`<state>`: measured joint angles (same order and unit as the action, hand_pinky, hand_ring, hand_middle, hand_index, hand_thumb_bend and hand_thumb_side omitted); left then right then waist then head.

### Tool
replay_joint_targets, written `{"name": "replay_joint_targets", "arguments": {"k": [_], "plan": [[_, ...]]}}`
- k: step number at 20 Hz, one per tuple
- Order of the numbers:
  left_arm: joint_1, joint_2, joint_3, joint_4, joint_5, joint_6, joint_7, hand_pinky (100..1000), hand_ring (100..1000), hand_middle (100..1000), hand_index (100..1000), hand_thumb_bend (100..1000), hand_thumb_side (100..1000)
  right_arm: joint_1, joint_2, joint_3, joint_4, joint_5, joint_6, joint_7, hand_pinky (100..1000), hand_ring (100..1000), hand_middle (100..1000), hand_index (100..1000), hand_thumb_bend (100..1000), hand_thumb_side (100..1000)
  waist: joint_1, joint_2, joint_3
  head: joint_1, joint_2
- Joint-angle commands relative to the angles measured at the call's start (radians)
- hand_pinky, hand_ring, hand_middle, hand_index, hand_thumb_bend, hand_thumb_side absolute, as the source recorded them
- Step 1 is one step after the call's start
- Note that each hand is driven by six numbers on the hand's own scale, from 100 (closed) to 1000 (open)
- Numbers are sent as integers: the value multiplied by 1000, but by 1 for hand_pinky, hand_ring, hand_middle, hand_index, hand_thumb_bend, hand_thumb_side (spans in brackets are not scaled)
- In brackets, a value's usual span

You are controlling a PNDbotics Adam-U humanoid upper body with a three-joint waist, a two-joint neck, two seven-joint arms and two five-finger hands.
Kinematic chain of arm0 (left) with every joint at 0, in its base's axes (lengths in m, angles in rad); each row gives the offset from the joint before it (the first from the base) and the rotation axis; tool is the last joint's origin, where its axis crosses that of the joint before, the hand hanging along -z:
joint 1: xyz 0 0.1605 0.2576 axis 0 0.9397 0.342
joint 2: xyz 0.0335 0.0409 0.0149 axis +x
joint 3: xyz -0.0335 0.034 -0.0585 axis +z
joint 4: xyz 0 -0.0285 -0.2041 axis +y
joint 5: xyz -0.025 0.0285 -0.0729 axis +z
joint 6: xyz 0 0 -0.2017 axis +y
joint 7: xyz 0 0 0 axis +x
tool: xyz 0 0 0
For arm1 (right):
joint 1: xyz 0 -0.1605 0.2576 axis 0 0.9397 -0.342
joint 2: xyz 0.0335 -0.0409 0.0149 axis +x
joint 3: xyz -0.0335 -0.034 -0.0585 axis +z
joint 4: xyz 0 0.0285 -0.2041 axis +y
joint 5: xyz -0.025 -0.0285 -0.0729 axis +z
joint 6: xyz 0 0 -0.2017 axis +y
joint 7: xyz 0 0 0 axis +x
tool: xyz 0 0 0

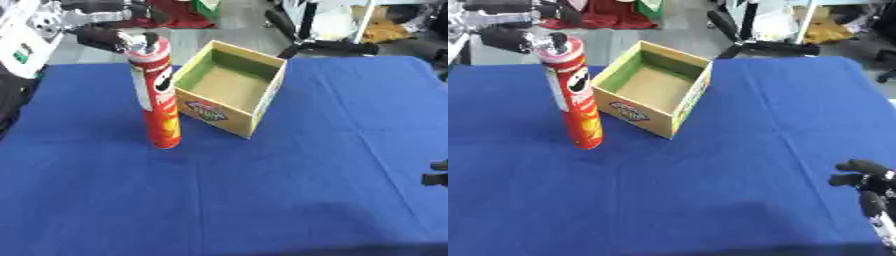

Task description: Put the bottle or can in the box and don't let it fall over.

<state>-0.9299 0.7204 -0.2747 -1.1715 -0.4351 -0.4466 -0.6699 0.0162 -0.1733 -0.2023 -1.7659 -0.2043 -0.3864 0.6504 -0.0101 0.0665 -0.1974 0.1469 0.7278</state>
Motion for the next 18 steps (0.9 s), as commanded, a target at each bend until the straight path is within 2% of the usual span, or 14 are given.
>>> {"name": "replay_joint_targets", "arguments": {"k": [1, 18], "plan": [[-13, 18, 0, -14, 0, -84, -90, 962, 921, 908, 1000, 100, 1000, -12, -21, -3, -10, -7, -1, -2, 828, 696, 758, 850, 100, 480, 0, -9, -1, -3, -4], [-3, 12, -23, -42, -42, -109, -115, 970, 922, 911, 1000, 100, 1000, -14, -21, -3, -10, -7, 0, 0, 828, 697, 758, 850, 100, 481, 2, -9, -1, -5, -1]]}}
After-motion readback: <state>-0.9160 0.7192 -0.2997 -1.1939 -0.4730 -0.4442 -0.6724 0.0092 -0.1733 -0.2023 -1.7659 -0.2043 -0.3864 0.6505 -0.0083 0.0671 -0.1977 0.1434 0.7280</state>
